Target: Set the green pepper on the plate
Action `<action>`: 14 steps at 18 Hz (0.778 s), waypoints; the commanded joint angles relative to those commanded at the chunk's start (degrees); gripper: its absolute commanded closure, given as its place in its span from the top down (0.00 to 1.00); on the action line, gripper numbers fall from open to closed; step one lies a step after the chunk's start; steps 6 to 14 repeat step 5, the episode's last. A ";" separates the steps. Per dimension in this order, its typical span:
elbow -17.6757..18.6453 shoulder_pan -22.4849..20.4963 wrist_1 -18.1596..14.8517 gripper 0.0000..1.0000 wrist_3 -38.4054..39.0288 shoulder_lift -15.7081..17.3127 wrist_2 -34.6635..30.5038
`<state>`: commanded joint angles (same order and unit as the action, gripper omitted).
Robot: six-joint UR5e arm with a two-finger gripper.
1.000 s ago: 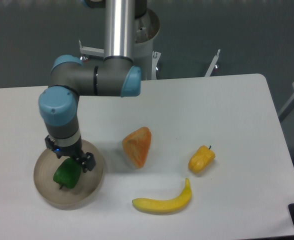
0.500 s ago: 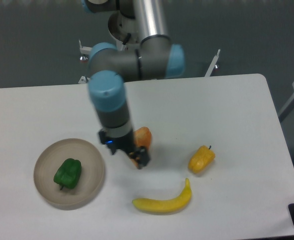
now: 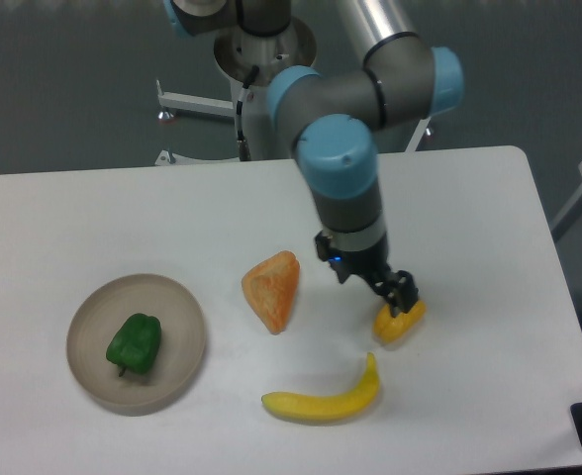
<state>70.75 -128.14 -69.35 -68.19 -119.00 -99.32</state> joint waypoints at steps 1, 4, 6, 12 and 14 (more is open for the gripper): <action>0.00 -0.09 0.00 1.00 -0.53 -0.35 0.00; -0.09 -0.97 0.17 1.00 -1.24 -0.79 0.61; -0.09 -0.97 0.18 1.00 -1.50 -0.79 0.70; -0.09 -0.97 0.18 1.00 -1.50 -0.79 0.70; -0.09 -0.97 0.18 1.00 -1.50 -0.79 0.70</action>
